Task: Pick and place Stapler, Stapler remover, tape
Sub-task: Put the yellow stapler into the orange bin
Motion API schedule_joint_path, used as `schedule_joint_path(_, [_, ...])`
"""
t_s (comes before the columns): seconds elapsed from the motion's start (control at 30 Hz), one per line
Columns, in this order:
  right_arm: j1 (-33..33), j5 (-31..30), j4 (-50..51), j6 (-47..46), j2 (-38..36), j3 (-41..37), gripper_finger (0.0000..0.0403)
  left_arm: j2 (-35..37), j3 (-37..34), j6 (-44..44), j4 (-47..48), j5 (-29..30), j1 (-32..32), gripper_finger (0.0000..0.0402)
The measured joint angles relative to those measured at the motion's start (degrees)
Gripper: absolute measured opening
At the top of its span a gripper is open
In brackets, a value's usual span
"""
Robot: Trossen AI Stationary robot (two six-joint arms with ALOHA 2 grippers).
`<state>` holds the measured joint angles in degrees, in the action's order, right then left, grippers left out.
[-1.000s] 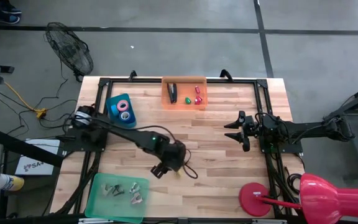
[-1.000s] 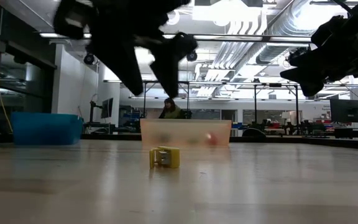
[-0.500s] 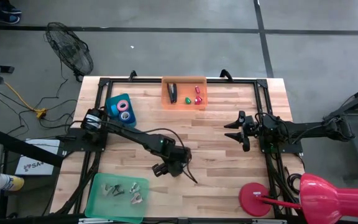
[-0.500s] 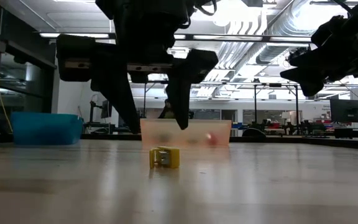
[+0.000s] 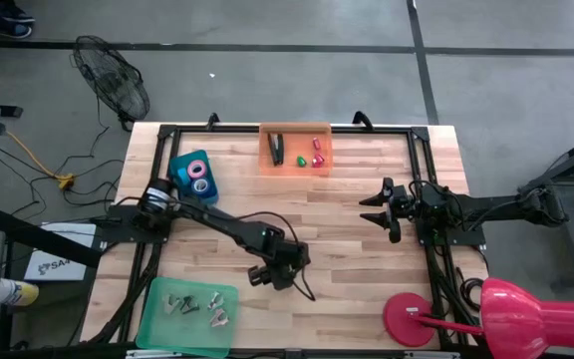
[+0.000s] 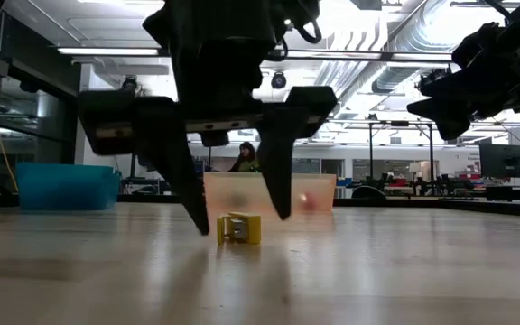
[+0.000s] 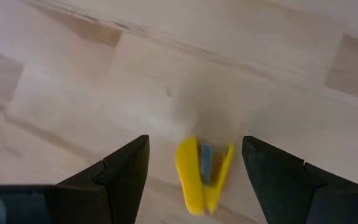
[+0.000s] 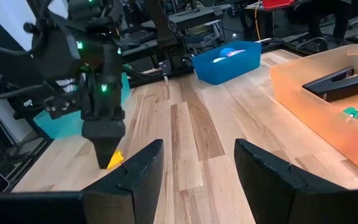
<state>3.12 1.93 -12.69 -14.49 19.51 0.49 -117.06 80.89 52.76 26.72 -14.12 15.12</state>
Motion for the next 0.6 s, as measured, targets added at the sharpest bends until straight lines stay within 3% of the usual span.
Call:
schedule_joint_path(0.2, [0.0, 0.0, 0.0, 0.0, 0.0, 0.0, 0.0189, -0.2, 0.0, 2.5, -0.1, 0.1, 0.0, 0.0245])
schedule_joint_path(0.6, [0.0, 0.0, 0.0, 0.0, 0.0, 0.0, 0.0189, -0.1, -2.5, 2.9, -1.7, -0.1, -0.1, 0.0154])
